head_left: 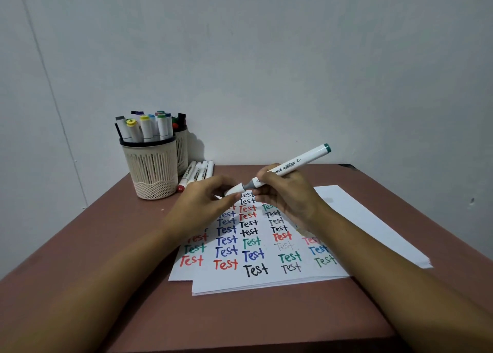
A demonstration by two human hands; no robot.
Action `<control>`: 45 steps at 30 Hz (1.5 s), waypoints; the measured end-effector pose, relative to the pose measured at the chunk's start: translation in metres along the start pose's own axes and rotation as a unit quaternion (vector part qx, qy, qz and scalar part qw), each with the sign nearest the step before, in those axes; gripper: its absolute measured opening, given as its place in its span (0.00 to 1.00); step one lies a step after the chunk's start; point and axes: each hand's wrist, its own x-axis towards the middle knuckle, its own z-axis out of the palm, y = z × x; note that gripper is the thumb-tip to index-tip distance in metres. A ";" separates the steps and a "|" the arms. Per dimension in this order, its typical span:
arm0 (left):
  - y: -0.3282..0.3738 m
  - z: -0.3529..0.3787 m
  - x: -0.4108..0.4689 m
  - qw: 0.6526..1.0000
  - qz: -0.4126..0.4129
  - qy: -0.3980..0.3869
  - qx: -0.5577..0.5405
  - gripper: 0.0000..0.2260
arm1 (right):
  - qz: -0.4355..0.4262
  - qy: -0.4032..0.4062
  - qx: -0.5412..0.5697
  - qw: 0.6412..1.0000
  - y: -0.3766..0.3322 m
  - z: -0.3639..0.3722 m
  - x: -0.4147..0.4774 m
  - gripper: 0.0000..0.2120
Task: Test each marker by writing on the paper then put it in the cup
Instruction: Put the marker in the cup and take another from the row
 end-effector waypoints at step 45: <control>0.013 -0.035 0.005 0.917 -0.166 0.219 -0.290 0.02 | -0.019 0.108 -0.583 0.805 0.030 -0.039 0.007 0.15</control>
